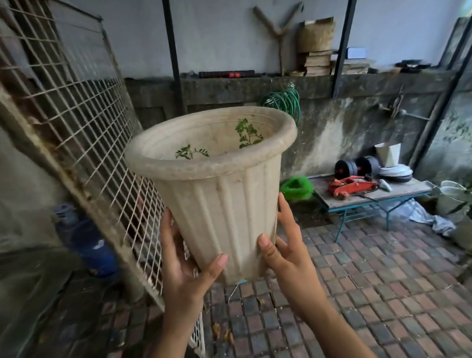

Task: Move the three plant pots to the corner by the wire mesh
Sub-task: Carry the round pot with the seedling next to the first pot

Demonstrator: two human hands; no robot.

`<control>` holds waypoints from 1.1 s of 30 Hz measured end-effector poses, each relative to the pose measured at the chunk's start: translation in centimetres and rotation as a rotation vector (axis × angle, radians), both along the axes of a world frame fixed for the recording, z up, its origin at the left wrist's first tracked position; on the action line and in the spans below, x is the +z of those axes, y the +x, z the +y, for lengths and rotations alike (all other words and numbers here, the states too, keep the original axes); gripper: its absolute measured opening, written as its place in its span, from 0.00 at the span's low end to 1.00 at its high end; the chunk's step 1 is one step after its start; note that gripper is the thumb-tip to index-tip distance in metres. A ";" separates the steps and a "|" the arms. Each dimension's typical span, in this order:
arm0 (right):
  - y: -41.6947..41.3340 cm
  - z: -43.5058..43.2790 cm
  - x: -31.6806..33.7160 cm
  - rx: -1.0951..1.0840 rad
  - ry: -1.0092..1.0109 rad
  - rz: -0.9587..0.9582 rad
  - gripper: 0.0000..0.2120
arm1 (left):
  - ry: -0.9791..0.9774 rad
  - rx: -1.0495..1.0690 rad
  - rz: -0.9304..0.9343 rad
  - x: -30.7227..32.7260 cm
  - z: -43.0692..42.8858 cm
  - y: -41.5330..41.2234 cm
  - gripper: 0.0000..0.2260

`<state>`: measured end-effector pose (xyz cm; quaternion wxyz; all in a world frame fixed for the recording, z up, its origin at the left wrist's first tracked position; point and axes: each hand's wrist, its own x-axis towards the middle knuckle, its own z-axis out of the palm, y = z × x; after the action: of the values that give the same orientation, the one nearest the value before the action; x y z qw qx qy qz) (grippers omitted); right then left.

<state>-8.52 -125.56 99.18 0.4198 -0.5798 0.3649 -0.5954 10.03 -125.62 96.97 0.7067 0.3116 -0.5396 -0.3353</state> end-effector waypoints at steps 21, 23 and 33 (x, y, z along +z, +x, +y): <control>-13.3 -36.9 -3.5 0.075 0.089 -0.001 0.36 | 0.070 0.100 0.004 -3.2 -34.0 -12.5 0.49; -14.6 -40.8 -3.7 0.181 0.084 0.021 0.34 | 0.074 0.205 0.013 -4.2 -36.3 -14.3 0.50; -15.1 -54.1 -4.8 0.673 0.075 0.205 0.34 | 0.199 0.680 0.080 -7.0 -41.2 -18.3 0.54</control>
<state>-23.59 -179.69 94.40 0.5747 -0.7084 0.2151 -0.3488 -8.29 -166.78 89.99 0.7646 0.5274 -0.3415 -0.1437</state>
